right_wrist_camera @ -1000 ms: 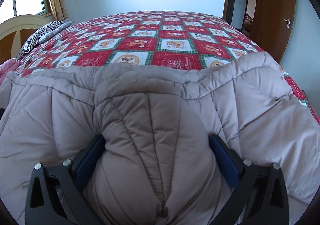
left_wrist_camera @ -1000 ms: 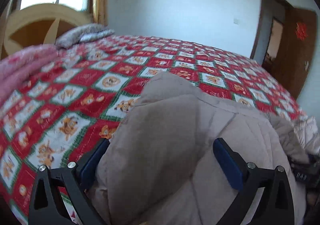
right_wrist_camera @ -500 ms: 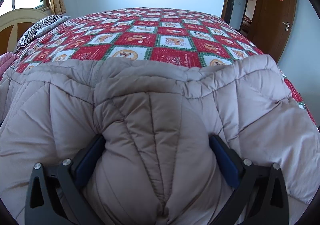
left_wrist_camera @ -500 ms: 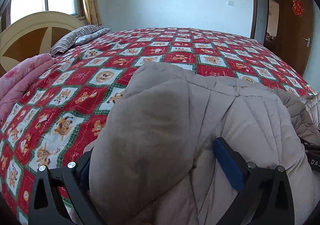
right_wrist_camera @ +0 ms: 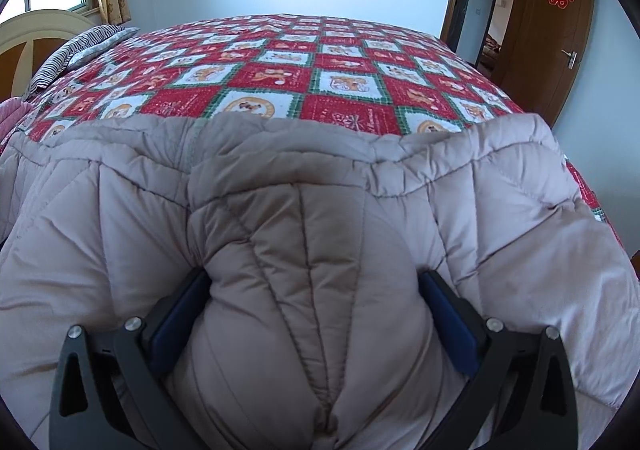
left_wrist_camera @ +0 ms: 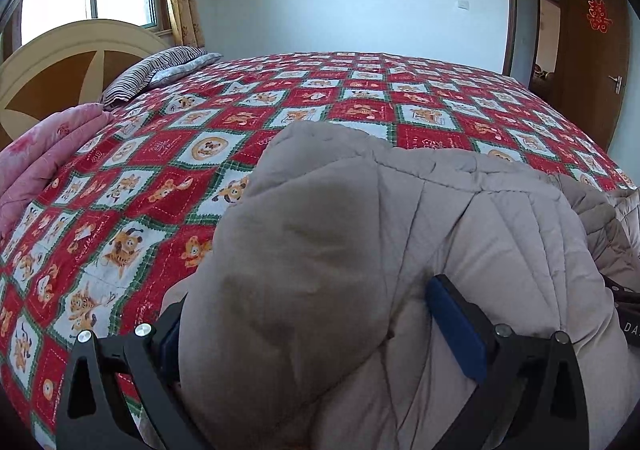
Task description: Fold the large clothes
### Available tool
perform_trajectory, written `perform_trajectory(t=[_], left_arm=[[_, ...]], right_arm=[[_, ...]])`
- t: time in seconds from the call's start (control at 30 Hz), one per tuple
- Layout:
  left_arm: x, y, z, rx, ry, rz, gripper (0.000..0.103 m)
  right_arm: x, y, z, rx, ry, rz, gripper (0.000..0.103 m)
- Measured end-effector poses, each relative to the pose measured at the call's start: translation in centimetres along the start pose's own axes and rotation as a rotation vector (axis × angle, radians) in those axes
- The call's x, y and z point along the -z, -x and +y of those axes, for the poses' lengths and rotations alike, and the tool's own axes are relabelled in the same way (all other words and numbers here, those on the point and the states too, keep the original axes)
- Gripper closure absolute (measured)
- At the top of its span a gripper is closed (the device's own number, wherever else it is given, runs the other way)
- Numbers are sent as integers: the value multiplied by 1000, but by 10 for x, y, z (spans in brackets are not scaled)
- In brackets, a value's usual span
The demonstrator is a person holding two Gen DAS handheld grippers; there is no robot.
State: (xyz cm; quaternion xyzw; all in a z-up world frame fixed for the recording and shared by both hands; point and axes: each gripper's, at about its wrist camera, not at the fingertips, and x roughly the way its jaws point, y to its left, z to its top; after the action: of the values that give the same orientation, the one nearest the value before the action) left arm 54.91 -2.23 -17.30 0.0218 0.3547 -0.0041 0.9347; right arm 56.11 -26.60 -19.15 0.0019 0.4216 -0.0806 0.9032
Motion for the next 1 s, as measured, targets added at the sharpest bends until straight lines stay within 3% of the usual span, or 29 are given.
perform_trajectory(t=[0.2,0.43,0.53,0.83,1.0], left_arm=[[0,-1,2,4,1,7,1],[1,2,3,4,4,-2,1],[1,3,4,10,9,0,1],[2,11,8,41,12,47,1],[19,59,20,-19,-44,37,1]], right_arm=[[1,18,2,26,-1,-12,0],[30,87,23,-22,-22,-154,0],[43,66,39,33,73,-91,0],[47,43,42,52,91,-77,0],[53,47,44,45,88,-67,0]])
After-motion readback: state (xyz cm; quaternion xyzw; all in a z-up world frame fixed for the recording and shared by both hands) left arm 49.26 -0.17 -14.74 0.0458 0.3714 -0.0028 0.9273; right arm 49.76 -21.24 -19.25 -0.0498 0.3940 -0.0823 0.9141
